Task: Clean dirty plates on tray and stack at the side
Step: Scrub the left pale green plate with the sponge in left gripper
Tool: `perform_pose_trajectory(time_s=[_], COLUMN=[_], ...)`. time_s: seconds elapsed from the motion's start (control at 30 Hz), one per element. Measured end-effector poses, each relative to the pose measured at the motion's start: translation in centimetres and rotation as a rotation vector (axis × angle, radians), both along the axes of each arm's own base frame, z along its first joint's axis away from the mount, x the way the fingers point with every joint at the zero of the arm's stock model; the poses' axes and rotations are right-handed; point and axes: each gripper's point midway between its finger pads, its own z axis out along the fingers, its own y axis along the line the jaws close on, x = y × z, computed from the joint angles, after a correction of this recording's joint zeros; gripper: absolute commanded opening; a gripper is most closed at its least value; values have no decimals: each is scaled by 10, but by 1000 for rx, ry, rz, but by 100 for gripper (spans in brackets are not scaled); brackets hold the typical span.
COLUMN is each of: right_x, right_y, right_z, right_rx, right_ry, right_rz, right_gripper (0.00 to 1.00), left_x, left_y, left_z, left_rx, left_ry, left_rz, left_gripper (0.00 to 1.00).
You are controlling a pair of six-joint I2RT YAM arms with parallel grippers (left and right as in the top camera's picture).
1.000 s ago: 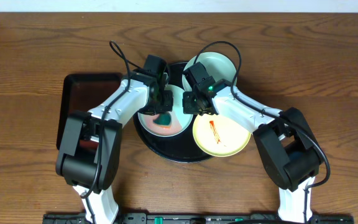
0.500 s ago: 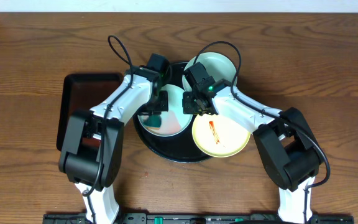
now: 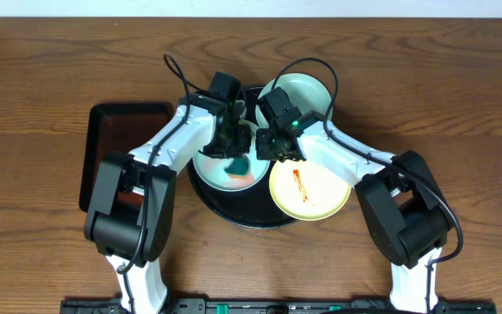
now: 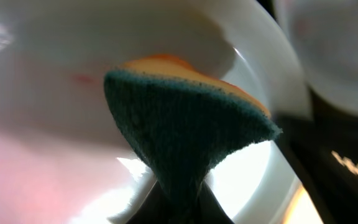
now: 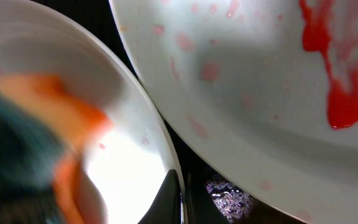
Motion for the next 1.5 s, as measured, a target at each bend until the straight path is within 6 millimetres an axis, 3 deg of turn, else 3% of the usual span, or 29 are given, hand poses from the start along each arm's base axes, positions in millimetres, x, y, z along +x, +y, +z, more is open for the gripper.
perform_pose_trajectory(time_s=[0.2, 0.3, 0.5, 0.77, 1.03, 1.23, 1.37, 1.5], right_x=[0, -1, -1, -2, -2, -2, -2, -2], right_y=[0, 0, 0, 0, 0, 1, 1, 1], right_z=[0, 0, 0, 0, 0, 0, 0, 0], right_rx=[0, 1, 1, 1, 1, 2, 4, 5], right_ry=[2, 3, 4, 7, 7, 8, 9, 9], right_rz=[1, 1, 1, 3, 3, 3, 4, 4], right_gripper=[1, 1, 1, 1, 1, 1, 1, 1], left_x=[19, 21, 0, -24, 0, 14, 7, -7], left_y=[37, 46, 59, 34, 17, 42, 63, 69], left_z=[-4, -4, -5, -6, -2, -3, -3, -4], left_rx=[164, 209, 284, 184, 100, 243, 359, 392], left_ry=[-64, -72, 3, 97, -6, -72, -56, -1], left_rz=[151, 181, 188, 50, 17, 100, 139, 137], left_gripper=[7, 7, 8, 7, 7, 7, 7, 7])
